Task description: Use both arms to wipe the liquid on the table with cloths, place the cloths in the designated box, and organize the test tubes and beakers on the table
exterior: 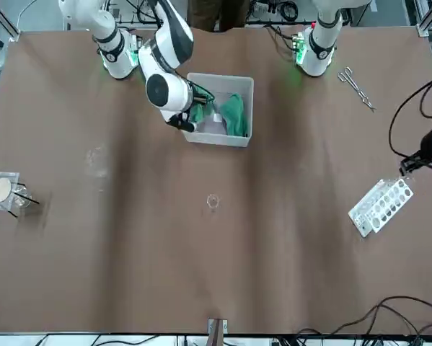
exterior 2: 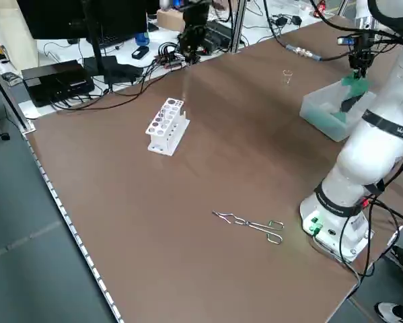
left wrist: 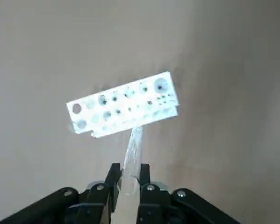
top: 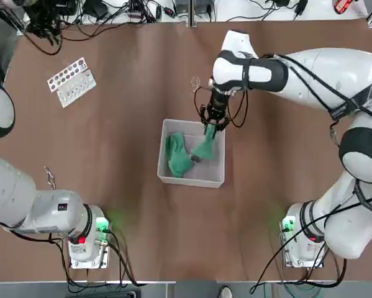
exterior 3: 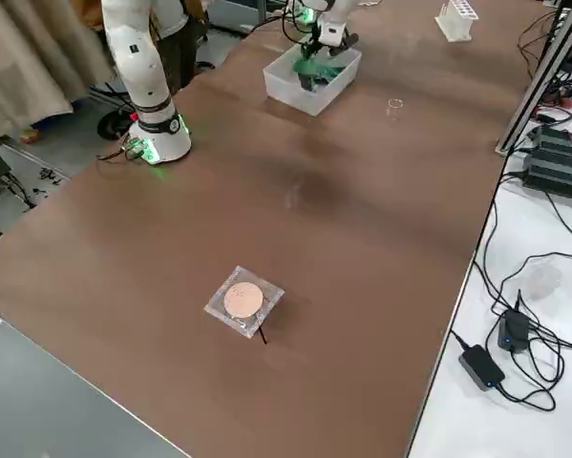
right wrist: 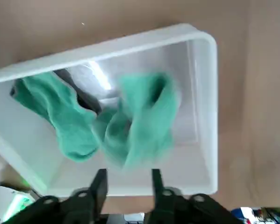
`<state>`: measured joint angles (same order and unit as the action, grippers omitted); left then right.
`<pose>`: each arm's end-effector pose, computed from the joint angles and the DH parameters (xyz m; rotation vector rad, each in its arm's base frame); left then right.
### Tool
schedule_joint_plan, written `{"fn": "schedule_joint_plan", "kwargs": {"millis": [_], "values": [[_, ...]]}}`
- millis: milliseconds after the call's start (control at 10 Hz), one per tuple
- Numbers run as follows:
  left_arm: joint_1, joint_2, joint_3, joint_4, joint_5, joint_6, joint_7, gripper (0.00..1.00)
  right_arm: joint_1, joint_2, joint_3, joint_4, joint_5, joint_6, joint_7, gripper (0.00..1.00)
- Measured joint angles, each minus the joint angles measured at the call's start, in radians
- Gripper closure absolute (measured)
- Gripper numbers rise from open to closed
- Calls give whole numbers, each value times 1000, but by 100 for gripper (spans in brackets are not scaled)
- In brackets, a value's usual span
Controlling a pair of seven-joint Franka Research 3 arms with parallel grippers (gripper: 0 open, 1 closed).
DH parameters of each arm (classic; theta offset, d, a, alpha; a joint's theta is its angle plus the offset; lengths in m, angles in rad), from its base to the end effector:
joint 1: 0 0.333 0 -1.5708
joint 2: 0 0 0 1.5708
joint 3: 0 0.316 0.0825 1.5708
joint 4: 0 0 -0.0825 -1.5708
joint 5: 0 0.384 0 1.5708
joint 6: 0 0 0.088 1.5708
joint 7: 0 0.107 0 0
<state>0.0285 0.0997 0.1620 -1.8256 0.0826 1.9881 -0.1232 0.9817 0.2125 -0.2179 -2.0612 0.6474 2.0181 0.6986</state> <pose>0.5855 0.1152 0.4831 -3.0154 -0.4270 -0.0925 0.3779 0.4139 0.3236 -2.8046 0.4178 0.7356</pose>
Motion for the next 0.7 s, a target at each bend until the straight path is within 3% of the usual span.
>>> {"fn": "schedule_joint_plan", "kwargs": {"millis": [200,400,700], "values": [[0,15,55,-16,-1,41,69,79,-1,-4,-14,43,-22,35,-6,23],[3,47,85,-17,-3,69,105,79,-49,-2,-29,140,-106,58,-82,19],[6,84,98,-10,-53,100,140,79,-224,73,-35,197,-116,194,-500,18]]}}
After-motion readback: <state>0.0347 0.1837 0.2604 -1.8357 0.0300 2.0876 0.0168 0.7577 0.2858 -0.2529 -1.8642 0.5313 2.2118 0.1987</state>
